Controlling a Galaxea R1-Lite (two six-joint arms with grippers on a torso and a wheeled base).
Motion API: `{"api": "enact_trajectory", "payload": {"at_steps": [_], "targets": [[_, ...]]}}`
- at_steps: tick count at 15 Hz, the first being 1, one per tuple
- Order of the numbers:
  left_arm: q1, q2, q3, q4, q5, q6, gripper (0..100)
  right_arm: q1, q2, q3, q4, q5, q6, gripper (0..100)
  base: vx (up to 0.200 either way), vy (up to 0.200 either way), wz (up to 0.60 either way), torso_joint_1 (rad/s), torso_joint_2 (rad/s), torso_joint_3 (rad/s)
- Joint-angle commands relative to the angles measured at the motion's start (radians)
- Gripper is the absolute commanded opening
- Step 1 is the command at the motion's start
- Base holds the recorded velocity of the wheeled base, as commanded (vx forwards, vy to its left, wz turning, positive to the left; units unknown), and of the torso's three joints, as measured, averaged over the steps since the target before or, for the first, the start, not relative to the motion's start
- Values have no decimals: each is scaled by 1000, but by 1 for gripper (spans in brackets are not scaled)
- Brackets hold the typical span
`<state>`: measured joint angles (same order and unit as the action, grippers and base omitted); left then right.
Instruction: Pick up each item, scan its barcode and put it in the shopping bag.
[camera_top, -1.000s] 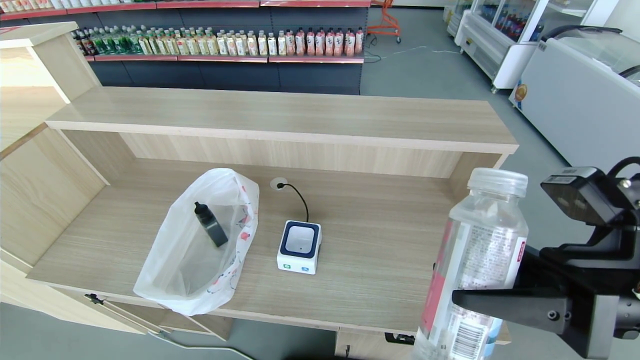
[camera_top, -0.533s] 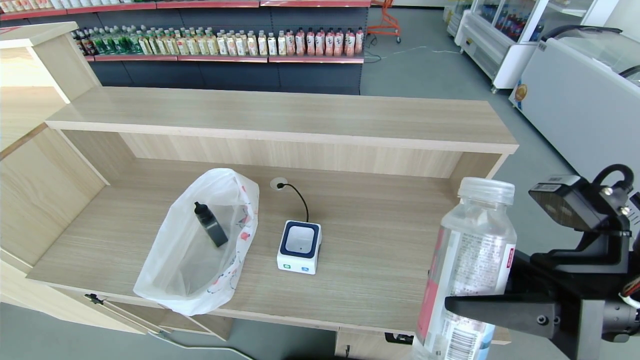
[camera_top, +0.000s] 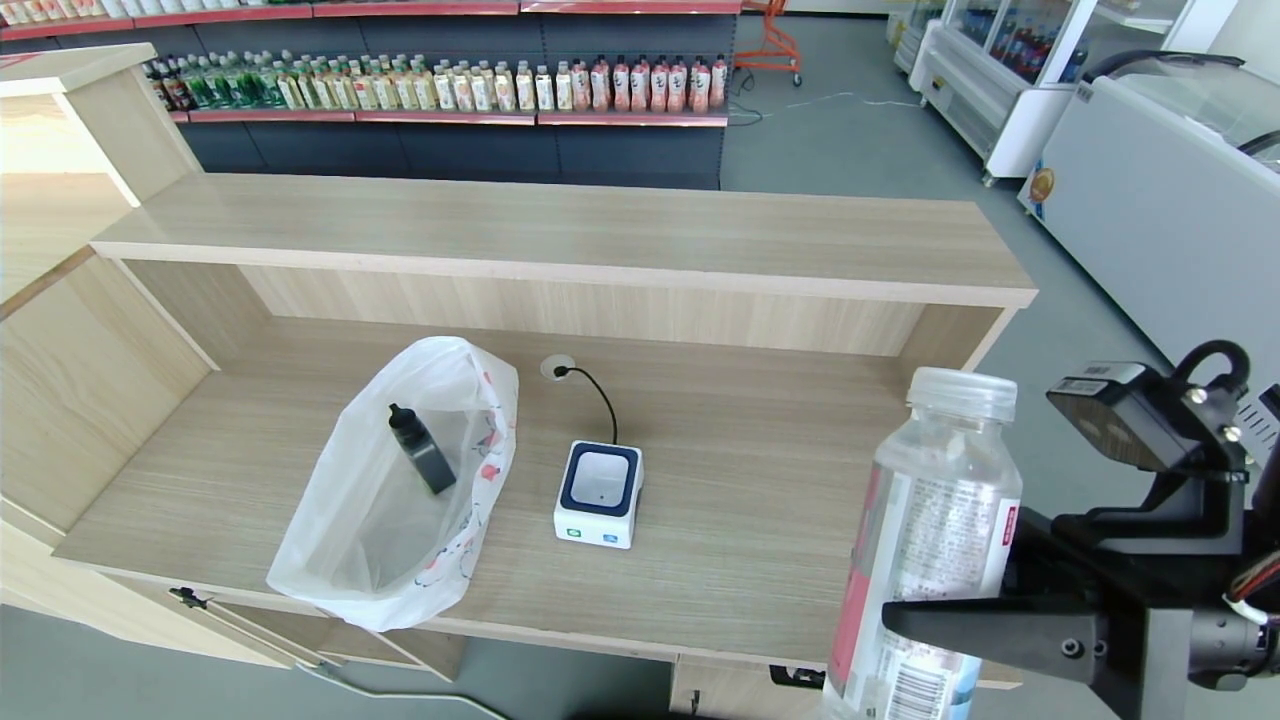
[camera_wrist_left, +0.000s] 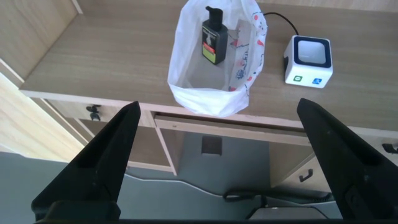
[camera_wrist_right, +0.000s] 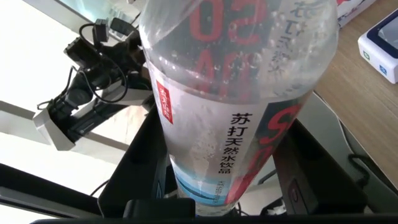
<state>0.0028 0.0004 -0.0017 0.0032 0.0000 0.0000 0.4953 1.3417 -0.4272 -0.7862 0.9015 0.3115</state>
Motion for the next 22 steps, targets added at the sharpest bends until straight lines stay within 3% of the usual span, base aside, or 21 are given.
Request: {"api": "enact_trajectory", "payload": {"at_steps": [1,6,9,10,11,12,14,15,19,22], "targets": [[0,0,0,0,0,0,100,-1,5,7,1,0,-2,0,0,0,0,0,0,0],[0,0,0,0,0,0,100,-9,-9,5,-2,-1,-20,0,0,0,0,0,0,0],[0,0,0,0,0,0,100,-86,-9,5,-2,-53,-258,0,0,0,0,0,0,0],[0,0,0,0,0,0,100,-106,-1,7,-2,-102,-322,0,0,0,0,0,0,0],[0,0,0,0,0,0,100,-147,25,12,-4,-279,-473,0,0,0,0,0,0,0],[0,0,0,0,0,0,100,-161,31,13,-5,-371,-548,0,0,0,0,0,0,0],[0,0,0,0,0,0,100,-181,39,12,-31,-454,-635,0,0,0,0,0,0,0],[0,0,0,0,0,0,100,-198,74,18,-97,-495,-772,0,0,0,0,0,0,0],[0,0,0,0,0,0,100,-193,206,31,-346,-489,-1003,0,0,0,0,0,0,0],[0,0,0,0,0,0,100,-178,317,30,-509,-401,-1141,0,0,0,0,0,0,0]]}}
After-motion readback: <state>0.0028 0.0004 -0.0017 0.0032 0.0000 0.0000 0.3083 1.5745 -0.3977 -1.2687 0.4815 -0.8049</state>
